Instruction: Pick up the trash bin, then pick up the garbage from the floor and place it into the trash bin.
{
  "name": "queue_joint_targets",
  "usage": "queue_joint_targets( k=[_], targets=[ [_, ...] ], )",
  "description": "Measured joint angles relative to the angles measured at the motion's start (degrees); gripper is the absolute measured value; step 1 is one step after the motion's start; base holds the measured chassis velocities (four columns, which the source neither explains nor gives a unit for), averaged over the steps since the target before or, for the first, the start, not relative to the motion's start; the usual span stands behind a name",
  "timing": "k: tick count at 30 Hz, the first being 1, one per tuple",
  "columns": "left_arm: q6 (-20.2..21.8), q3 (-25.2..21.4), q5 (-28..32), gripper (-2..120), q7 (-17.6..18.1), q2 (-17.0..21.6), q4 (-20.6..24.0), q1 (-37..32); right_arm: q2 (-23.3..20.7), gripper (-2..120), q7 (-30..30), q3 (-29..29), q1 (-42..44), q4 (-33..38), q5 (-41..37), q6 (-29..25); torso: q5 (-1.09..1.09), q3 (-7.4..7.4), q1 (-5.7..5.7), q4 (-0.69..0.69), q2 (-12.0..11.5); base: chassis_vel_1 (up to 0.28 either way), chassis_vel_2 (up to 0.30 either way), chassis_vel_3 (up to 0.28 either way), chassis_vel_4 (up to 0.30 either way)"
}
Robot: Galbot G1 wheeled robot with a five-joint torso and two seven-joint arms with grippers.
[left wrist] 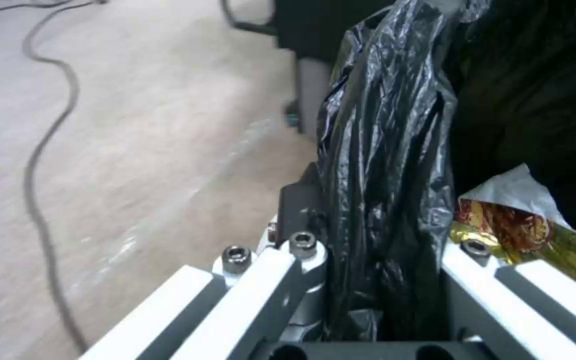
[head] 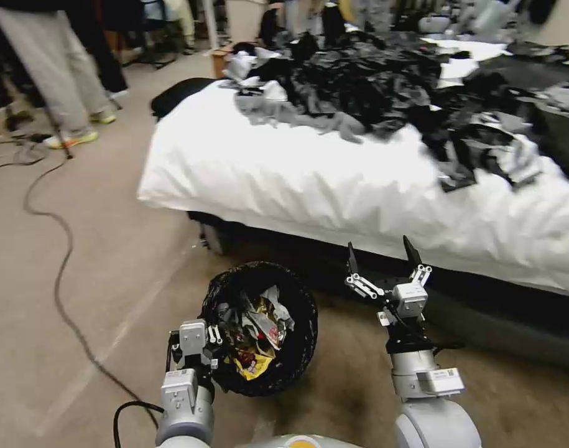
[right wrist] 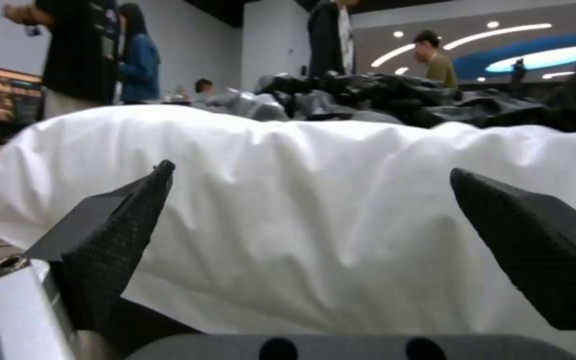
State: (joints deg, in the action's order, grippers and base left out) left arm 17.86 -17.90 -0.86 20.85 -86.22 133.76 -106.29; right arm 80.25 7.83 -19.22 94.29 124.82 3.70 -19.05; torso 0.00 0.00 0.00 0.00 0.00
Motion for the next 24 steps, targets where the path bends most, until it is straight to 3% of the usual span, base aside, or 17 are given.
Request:
queue_joint_targets(
  k=[24],
  targets=[
    [0.2,0.0,0.2,1,0.0,-0.4,1.8,1.0,-1.1,100,-1.8,-1.5,0.4,0.4,0.0,-1.7,0.0,-0.01,0.0,-0.01,0.0,0.131,0.124,0.129,0.126]
  ],
)
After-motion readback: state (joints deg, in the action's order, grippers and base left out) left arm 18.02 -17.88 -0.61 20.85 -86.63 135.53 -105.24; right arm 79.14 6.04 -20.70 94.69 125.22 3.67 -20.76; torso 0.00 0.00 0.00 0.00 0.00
